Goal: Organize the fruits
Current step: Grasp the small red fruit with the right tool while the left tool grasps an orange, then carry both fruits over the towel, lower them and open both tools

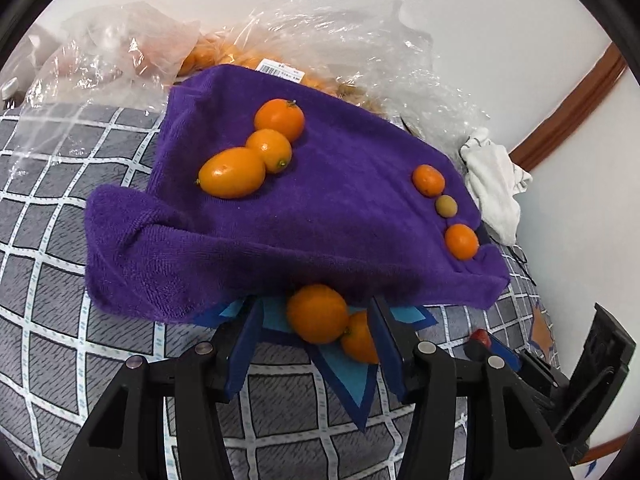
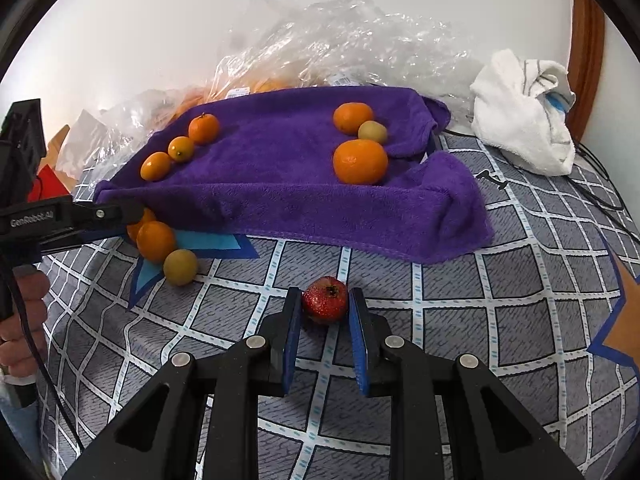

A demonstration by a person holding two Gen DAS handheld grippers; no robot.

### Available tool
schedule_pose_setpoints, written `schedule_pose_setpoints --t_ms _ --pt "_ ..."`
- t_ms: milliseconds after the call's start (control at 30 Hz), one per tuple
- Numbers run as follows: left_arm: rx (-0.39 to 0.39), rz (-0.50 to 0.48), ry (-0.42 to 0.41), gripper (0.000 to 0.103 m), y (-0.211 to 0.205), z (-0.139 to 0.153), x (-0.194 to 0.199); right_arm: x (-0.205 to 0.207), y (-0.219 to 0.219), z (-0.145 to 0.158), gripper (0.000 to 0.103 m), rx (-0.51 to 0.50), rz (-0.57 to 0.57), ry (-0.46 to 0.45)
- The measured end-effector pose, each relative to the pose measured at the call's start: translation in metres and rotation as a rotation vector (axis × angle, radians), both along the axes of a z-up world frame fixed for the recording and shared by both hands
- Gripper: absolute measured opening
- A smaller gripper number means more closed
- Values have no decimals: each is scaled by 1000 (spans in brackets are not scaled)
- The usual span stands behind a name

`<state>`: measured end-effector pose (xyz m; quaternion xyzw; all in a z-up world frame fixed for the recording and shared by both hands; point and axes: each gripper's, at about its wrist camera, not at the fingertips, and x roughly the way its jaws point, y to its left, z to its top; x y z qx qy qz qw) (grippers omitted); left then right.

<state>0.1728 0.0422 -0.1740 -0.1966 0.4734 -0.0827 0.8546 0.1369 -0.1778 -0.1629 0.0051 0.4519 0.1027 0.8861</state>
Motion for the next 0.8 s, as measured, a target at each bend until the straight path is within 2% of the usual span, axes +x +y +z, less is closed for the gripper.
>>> schedule_pose_setpoints --t_ms 67,100,133,400,467,667,800 --pt "-18 2 1 45 1 -2 2 0 -1 -1 23 17 6 1" --pt "-25 -4 1 36 2 -2 3 1 -2 -1 23 23 7 3" --pt "-25 -10 -1 32 2 -3 3 1 -3 -2 23 29 6 5" --pt "-3 7 -21 32 8 6 -2 1 -4 -2 23 41 4 4" --pt "25 11 -13 32 9 11 -4 0 -5 -1 23 41 -1 -6" --pt "62 6 -52 32 19 33 -19 -4 -3 3 23 5 -19 -13" --pt "78 20 -89 32 29 51 -25 -8 1 21 23 7 -9 -46"
